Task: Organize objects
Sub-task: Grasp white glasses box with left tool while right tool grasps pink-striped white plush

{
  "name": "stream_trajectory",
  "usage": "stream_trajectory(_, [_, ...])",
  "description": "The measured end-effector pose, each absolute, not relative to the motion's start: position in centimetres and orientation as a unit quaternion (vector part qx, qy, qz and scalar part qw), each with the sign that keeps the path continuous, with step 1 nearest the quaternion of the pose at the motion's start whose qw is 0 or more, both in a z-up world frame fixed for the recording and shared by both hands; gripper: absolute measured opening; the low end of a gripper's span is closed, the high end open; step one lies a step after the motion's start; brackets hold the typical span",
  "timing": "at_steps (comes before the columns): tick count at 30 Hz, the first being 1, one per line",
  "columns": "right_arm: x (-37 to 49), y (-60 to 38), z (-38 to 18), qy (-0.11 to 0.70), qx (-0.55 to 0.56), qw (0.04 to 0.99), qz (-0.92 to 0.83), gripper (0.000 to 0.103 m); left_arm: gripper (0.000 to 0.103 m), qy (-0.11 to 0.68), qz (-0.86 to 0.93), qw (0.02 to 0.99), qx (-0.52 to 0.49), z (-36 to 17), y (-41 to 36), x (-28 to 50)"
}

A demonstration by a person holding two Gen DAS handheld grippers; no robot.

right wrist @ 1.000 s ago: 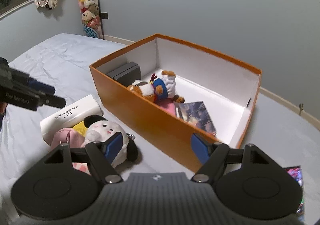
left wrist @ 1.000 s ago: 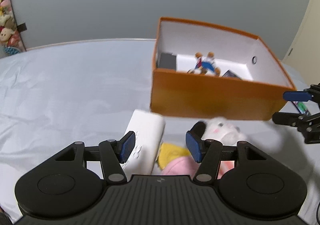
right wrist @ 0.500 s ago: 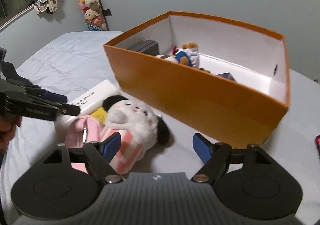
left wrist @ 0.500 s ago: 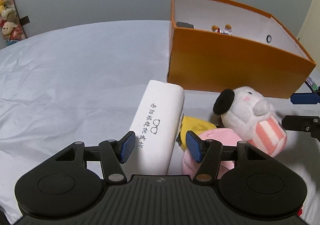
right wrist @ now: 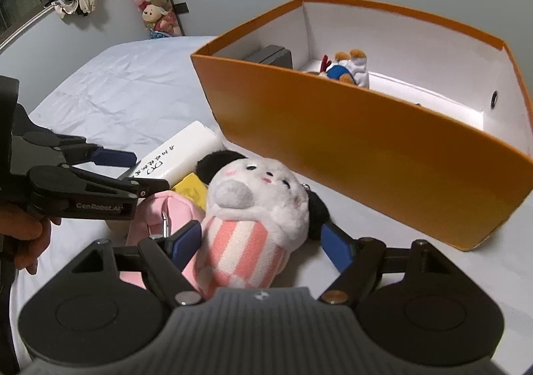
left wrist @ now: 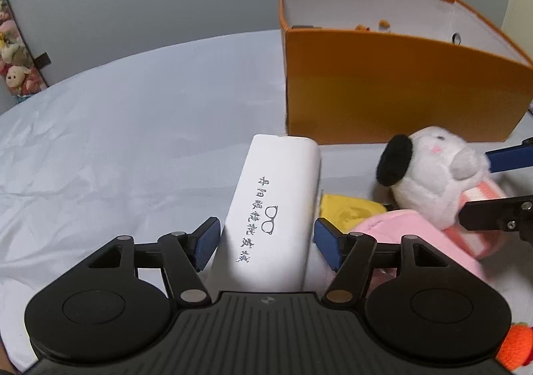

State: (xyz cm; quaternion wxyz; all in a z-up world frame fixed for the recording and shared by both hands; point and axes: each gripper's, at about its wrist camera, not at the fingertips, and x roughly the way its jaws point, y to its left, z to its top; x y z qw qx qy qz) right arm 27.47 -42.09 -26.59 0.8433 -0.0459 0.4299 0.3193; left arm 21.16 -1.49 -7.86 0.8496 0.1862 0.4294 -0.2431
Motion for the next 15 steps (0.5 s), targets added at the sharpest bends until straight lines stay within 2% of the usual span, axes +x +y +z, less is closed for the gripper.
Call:
stream_trajectory(8, [28.6,-42.0,-27.8,0.462,0.000,0.828,0.317,0.079,0.084,0.455,-0.252,0.847,0.108,-8.8,0.8,22.9])
stream_trajectory(15, [29.3,-41.9,-28.4,0.481,0.031,0.818,0.314,0.079,0.076,0.460,-0.266,0.843,0.085,-9.0,1.6,23.1])
